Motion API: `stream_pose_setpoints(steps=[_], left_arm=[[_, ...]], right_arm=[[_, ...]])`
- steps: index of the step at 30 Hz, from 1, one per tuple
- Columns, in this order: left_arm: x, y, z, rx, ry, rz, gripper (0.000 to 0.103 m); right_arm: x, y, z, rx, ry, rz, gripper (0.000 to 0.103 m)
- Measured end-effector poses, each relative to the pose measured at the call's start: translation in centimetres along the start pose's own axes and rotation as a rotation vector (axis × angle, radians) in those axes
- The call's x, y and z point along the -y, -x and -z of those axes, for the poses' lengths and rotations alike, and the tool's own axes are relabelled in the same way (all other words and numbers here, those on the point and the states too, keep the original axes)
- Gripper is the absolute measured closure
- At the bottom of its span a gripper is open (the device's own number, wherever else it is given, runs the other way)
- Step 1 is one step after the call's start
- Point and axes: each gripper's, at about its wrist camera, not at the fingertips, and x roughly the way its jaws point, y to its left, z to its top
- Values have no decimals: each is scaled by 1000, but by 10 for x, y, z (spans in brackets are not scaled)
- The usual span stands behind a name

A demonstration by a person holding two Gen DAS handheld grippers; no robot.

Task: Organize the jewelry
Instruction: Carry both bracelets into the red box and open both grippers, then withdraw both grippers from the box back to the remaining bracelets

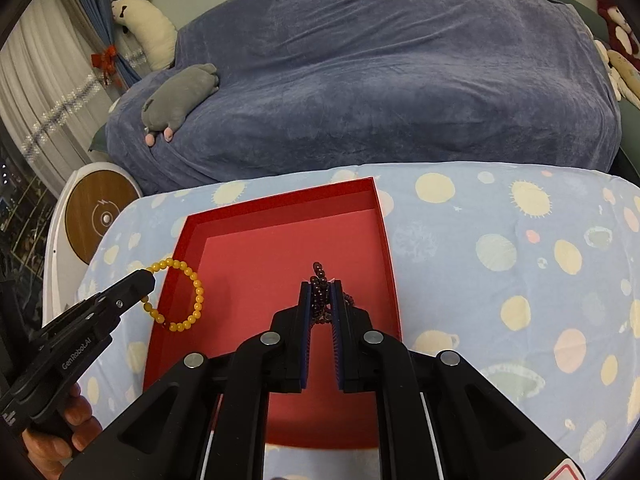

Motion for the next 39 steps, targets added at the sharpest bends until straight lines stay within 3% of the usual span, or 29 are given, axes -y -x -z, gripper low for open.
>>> stream_pose_setpoints(steps=[7,11,13,15,18,29,39], left_arm=[[-10,-52,-10,-55,3,-27,95],[-18,-64,-18,-43,48,-23,92],[-20,-63,-20,-27,64,-27,75],[-20,-58,-21,-3,65,-33,65],[-17,-47,-17,23,40,-46,59],[-3,12,19,37,4,-23,59],[0,68,74,13,-11,-34,59]], right_arm=[[1,-65,-33,-88,17,31,93],[3,-71,-44,-41,-3,46,78],[4,-63,-44,-2,-9,55,73],[8,-55,-42,21,-24,46,71],[13,-39,-30,39,-43,31,70],[14,24,27,63,-14,64,70],[17,67,95,44,-24,95,70]])
